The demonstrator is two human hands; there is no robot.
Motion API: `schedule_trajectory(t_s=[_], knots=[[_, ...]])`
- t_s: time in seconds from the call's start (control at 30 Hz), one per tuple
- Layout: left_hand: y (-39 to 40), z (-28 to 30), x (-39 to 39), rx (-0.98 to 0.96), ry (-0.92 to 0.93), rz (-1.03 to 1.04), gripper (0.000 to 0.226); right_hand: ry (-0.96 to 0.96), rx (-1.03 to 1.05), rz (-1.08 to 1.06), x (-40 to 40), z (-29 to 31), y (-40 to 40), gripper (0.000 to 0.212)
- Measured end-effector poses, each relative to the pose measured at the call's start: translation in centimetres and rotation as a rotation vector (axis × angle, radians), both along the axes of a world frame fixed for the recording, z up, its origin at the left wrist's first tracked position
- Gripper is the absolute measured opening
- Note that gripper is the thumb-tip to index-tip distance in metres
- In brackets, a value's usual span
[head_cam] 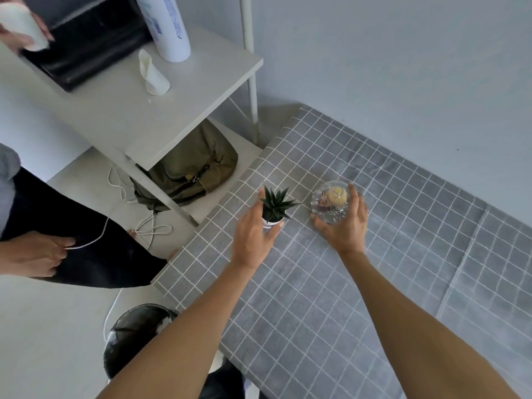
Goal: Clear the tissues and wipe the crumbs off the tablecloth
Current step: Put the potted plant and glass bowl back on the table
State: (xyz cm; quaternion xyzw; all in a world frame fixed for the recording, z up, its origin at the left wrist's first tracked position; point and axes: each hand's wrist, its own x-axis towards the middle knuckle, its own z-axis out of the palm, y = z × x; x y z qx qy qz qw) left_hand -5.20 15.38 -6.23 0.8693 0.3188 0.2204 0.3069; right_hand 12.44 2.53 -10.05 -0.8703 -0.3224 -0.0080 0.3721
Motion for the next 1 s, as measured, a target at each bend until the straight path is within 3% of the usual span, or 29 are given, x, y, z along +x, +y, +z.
schedule_trajectory(t_s=[0.63,1.0], knots=[[-14.6,-0.6,7.6,0.026,0.021,-0.363,0.076,-0.018,-0.004,-0.596,-1.9,2.3,-24.0,0.101],[-20.9,-2.3,14.4,-0.031,0.056,-0.383,0.068,0.027,0.018,-0.681,2.9,1.9,-28.6,0.102]])
